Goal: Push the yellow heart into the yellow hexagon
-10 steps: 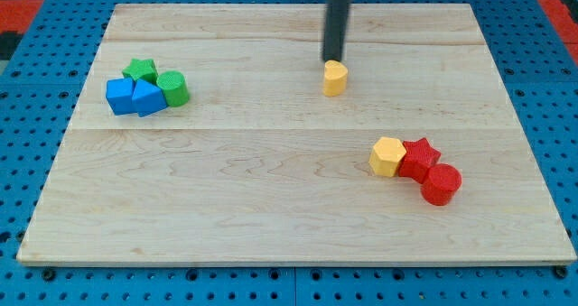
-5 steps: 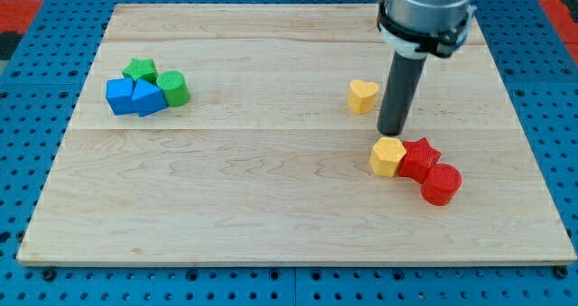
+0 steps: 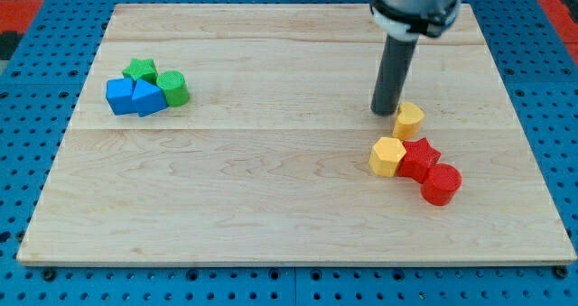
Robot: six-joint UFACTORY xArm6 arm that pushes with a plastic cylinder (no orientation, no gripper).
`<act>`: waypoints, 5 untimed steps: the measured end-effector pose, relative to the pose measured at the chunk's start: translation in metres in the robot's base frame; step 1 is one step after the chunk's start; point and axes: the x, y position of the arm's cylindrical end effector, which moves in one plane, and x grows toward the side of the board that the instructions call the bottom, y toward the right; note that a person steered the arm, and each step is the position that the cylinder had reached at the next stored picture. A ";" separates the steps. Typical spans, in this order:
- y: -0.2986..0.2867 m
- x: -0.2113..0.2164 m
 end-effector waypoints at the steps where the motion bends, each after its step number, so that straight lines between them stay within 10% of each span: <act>1: 0.026 -0.033; 5: 0.041 0.069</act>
